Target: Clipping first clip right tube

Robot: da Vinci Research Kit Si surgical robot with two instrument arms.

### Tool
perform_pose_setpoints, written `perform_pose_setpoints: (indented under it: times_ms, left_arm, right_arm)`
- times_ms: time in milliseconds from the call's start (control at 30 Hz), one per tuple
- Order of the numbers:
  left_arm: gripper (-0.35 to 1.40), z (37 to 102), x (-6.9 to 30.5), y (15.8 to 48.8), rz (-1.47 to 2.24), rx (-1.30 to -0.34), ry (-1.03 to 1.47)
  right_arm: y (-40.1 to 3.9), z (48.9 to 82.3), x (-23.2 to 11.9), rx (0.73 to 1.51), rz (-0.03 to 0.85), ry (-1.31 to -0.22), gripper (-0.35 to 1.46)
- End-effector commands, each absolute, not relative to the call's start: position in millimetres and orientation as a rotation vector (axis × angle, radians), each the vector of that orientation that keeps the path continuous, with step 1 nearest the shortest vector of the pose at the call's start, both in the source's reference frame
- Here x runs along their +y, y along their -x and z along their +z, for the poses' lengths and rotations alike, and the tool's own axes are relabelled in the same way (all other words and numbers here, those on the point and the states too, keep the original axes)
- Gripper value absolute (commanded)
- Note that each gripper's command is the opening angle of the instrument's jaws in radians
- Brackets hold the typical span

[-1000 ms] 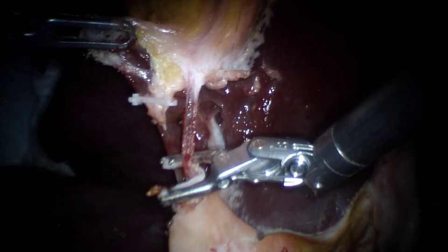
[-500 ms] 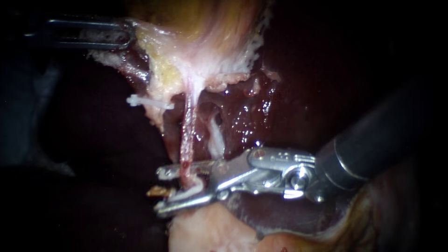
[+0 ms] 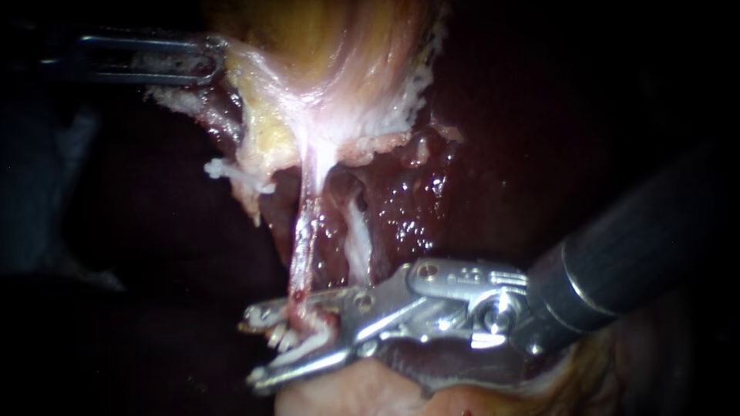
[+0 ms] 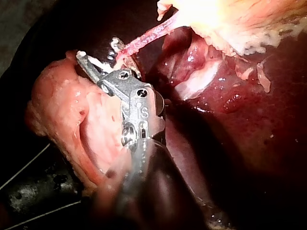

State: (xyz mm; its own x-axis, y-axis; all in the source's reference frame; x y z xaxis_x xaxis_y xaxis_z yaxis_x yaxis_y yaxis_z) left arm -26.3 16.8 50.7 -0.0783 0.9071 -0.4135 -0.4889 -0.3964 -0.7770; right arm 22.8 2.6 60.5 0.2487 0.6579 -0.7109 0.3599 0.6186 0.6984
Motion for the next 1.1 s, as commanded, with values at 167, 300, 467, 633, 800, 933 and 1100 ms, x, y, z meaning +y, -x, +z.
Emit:
perform_pose_setpoints:
  times_ms: [167, 300, 467, 633, 800, 933, 1100]
  left_arm:
    - [-0.35, 50.7, 16.8, 26.3, 1.688, -0.55, 1.111]
    - [-0.35, 50.6, 16.8, 26.3, 1.688, -0.55, 1.111]
    - [-0.35, 50.6, 16.8, 26.3, 1.688, -0.55, 1.111]
    - [-0.35, 50.6, 16.8, 26.3, 1.688, -0.55, 1.111]
    - [-0.35, 50.6, 16.8, 26.3, 1.688, -0.55, 1.111]
    - [-0.35, 50.6, 16.8, 26.3, 1.688, -0.55, 1.111]
    - [-0.35, 50.6, 16.8, 26.3, 1.69, -0.55, 1.108]
  right_arm:
    - [-22.3, 60.8, 2.8, 1.352, 0.262, -0.961, 0.4]
    - [-22.1, 61.2, 3.2, 1.353, 0.269, -0.954, 0.33]
    - [-21.7, 61.7, 3.6, 1.353, 0.285, -0.948, 0.23]
    - [-21.4, 61.8, 4.0, 1.34, 0.295, -0.943, 0.09]
    - [-21.1, 61.8, 4.6, 1.326, 0.34, -0.954, -0.12]
    - [-20.6, 61.8, 5.2, 1.323, 0.353, -0.955, -0.35]
    - [-20.3, 62.0, 5.6, 1.316, 0.374, -0.961, -0.35]
